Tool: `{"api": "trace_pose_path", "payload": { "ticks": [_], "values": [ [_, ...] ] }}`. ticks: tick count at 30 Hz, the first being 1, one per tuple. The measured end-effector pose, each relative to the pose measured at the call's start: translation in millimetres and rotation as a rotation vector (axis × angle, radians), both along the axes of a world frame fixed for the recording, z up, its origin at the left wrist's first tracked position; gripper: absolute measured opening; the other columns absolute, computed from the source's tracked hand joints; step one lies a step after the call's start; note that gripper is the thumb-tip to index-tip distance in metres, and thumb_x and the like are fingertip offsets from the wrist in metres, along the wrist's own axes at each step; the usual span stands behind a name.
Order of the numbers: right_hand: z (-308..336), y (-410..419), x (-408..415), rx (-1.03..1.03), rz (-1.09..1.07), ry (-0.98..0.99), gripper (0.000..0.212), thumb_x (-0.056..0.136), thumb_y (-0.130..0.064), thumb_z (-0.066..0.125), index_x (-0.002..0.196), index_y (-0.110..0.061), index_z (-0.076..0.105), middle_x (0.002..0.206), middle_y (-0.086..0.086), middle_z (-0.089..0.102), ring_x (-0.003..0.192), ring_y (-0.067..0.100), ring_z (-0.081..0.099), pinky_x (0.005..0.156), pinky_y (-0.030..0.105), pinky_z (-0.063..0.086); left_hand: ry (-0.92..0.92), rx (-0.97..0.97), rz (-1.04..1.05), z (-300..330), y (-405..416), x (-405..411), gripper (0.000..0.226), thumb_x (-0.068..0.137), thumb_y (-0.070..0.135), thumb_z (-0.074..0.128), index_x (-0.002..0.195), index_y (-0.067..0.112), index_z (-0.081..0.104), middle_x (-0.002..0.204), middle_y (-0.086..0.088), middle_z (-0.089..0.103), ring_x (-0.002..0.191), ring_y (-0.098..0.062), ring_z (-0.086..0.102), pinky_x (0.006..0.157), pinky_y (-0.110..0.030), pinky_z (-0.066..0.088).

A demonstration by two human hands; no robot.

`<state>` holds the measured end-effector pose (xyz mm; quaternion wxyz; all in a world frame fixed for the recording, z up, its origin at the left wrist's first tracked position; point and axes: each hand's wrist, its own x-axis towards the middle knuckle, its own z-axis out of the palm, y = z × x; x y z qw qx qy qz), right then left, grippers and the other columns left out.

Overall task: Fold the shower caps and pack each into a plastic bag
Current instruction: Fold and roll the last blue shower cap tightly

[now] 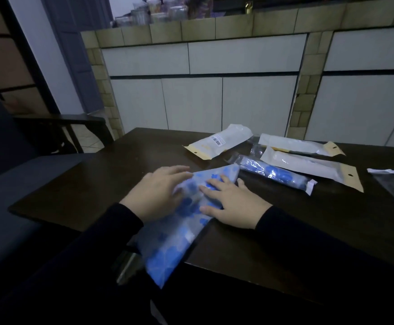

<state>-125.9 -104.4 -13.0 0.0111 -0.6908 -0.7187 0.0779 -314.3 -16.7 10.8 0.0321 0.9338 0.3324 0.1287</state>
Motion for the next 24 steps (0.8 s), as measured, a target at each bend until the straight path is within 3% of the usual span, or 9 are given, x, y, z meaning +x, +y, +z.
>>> {"api": "trace_pose_path", "payload": {
  "ticks": [2, 5, 8, 10, 12, 14, 17, 20, 24],
  "values": [
    [2, 5, 6, -0.064, 0.017, -0.004, 0.069, 0.093, -0.067, 0.025, 0.152, -0.039, 0.004, 0.162, -0.006, -0.006, 0.147, 0.018, -0.013, 0.115, 0.058, -0.006, 0.215, -0.148, 0.001, -7, -8, 9, 0.074, 0.088, 0.074, 0.024, 0.152, 0.037, 0.016, 0.16, 0.017, 0.005, 0.148, -0.012, 0.003, 0.116, -0.048, 0.014],
    [5, 13, 15, -0.109, 0.032, 0.022, 0.076, 0.086, -0.075, 0.028, 0.15, -0.046, -0.001, 0.161, -0.008, -0.011, 0.147, 0.015, -0.014, 0.114, 0.059, -0.009, 0.386, -0.336, 0.065, -17, -7, 8, 0.09, 0.072, 0.082, 0.013, 0.149, 0.043, -0.009, 0.157, 0.018, -0.018, 0.146, -0.011, -0.018, 0.116, -0.052, -0.005],
    [4, 15, 16, -0.087, 0.071, 0.029, 0.082, 0.084, -0.075, 0.038, 0.15, -0.045, 0.002, 0.161, -0.008, -0.011, 0.147, 0.015, -0.014, 0.113, 0.058, -0.012, 0.379, -0.366, 0.069, -14, -6, 5, 0.072, 0.088, 0.071, 0.017, 0.15, 0.043, -0.006, 0.158, 0.017, -0.016, 0.146, -0.01, -0.014, 0.116, -0.051, -0.003],
    [4, 13, 17, -0.062, 0.095, 0.057, 0.082, 0.084, -0.071, 0.045, 0.151, -0.044, 0.005, 0.161, -0.006, -0.01, 0.147, 0.016, -0.015, 0.113, 0.057, -0.013, 0.368, -0.276, 0.073, -6, -5, 3, 0.057, 0.097, 0.062, 0.023, 0.15, 0.043, 0.014, 0.16, 0.018, 0.004, 0.147, -0.011, 0.004, 0.114, -0.046, 0.01],
    [6, 12, 20, -0.014, 0.107, 0.092, 0.078, 0.086, -0.061, 0.053, 0.15, -0.044, 0.012, 0.162, -0.006, -0.004, 0.147, 0.017, -0.011, 0.113, 0.055, -0.012, 0.282, -0.123, 0.137, 1, -4, -4, 0.054, 0.088, 0.07, 0.036, 0.136, 0.047, 0.044, 0.149, 0.015, 0.035, 0.135, -0.013, 0.032, 0.101, -0.038, 0.026],
    [9, 12, 22, 0.048, 0.09, 0.093, 0.065, 0.091, -0.045, 0.055, 0.148, -0.044, 0.023, 0.161, -0.009, 0.004, 0.148, 0.017, -0.003, 0.115, 0.054, -0.005, 0.193, -0.018, 0.163, 3, -4, -8, 0.056, 0.079, 0.076, 0.045, 0.124, 0.045, 0.056, 0.138, 0.013, 0.043, 0.124, -0.013, 0.039, 0.094, -0.034, 0.031],
    [8, 16, 21, 0.227, 0.043, 0.004, 0.05, 0.093, -0.026, 0.049, 0.142, -0.039, 0.042, 0.155, -0.011, 0.027, 0.145, 0.016, 0.019, 0.115, 0.048, 0.015, 0.212, -0.147, 0.126, -6, -4, -2, 0.084, 0.073, 0.085, 0.036, 0.146, 0.044, 0.029, 0.159, 0.012, 0.012, 0.143, -0.015, 0.013, 0.11, -0.044, 0.021],
    [9, 17, 22, 0.345, 0.051, 0.04, 0.039, 0.095, -0.033, 0.051, 0.133, -0.035, 0.054, 0.143, -0.013, 0.047, 0.13, 0.008, 0.04, 0.111, 0.042, 0.029, 0.325, -0.307, 0.162, -16, -4, 6, 0.095, 0.071, 0.087, 0.024, 0.151, 0.042, -0.002, 0.161, 0.012, -0.01, 0.147, -0.015, -0.011, 0.115, -0.053, 0.002],
    [9, 3, 26, 0.021, 0.156, 0.047, 0.053, 0.095, -0.06, 0.035, 0.145, -0.044, 0.032, 0.158, -0.018, 0.017, 0.146, 0.009, 0.009, 0.116, 0.053, -0.001, 0.334, -0.311, 0.219, -23, 1, 12, 0.094, 0.074, 0.087, 0.024, 0.15, 0.042, -0.008, 0.161, 0.009, -0.012, 0.148, -0.019, -0.011, 0.115, -0.057, 0.0]
  ]
}}
